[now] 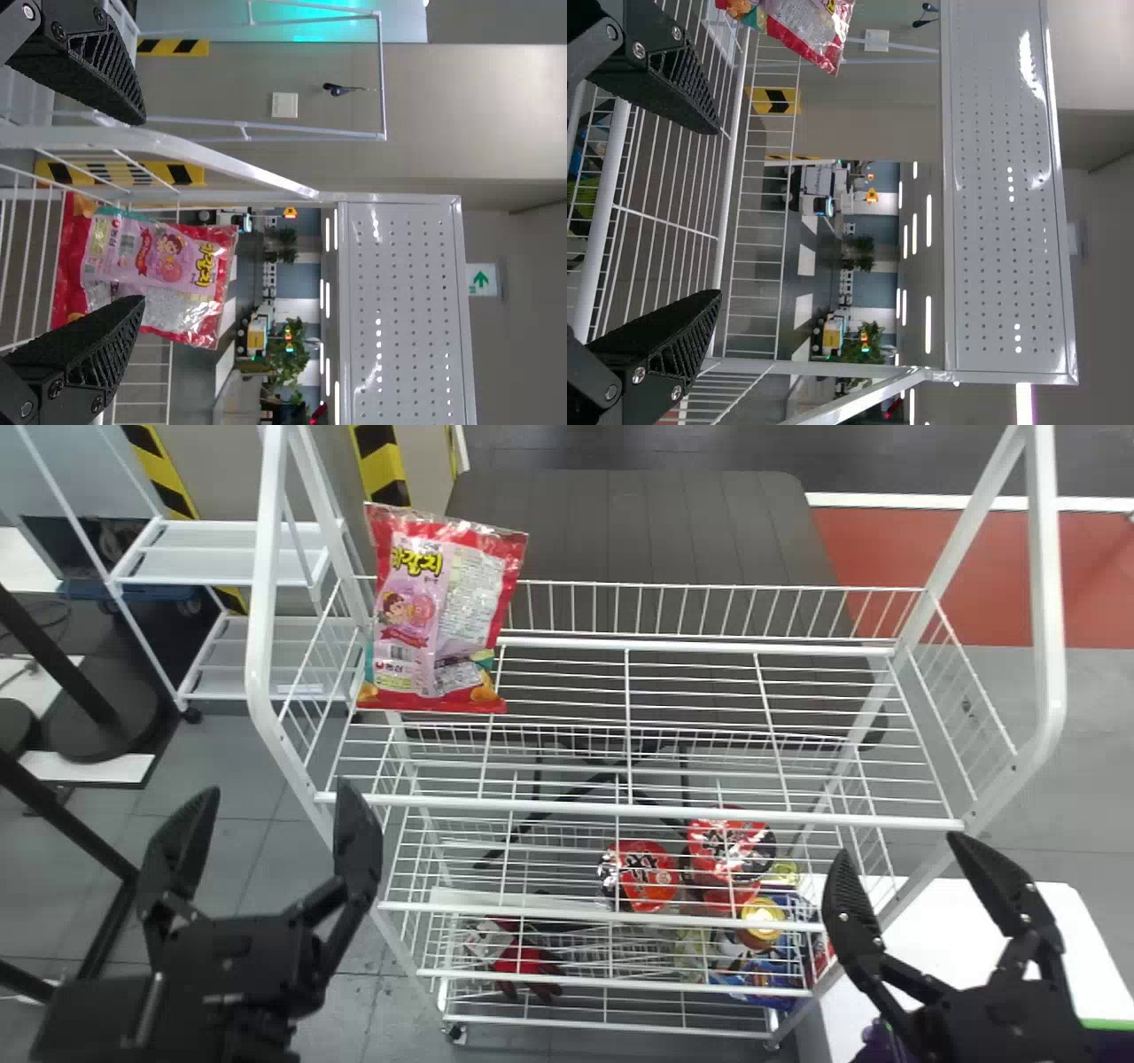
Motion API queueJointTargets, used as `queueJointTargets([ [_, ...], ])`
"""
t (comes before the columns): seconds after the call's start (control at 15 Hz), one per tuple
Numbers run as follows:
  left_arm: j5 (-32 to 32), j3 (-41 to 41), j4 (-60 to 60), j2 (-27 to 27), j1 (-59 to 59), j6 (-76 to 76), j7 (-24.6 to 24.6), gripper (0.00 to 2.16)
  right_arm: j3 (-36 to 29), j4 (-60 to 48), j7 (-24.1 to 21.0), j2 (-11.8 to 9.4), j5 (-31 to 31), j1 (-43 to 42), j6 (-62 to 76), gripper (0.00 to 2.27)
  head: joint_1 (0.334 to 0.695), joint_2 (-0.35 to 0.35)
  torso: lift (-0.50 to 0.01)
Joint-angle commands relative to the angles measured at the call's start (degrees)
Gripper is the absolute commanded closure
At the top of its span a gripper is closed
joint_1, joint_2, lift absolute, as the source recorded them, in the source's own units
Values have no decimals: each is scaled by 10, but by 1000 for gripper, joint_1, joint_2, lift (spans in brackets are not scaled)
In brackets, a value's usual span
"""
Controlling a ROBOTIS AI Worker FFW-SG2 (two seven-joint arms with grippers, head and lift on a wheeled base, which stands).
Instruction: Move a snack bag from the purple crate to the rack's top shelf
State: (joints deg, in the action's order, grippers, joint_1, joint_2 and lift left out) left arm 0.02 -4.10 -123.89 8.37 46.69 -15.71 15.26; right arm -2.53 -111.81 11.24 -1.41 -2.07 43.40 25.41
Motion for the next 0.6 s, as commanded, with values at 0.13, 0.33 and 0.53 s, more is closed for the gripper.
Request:
queueJointTargets([
  [0.13, 4, -27, -50, 27, 60, 62, 0, 107, 38, -107, -18, -4, 7, 42, -120, 188, 695, 68, 0],
  [0.33, 1, -64, -59, 30, 65, 115, -1, 107, 56, -152, -18, -11, -7, 49, -233, 184, 695, 64, 0],
  [0.53, -5, -74, -101, 29, 65, 157, 4, 110, 59, -162, -18, -19, -12, 50, -252, 184, 695, 43, 0],
])
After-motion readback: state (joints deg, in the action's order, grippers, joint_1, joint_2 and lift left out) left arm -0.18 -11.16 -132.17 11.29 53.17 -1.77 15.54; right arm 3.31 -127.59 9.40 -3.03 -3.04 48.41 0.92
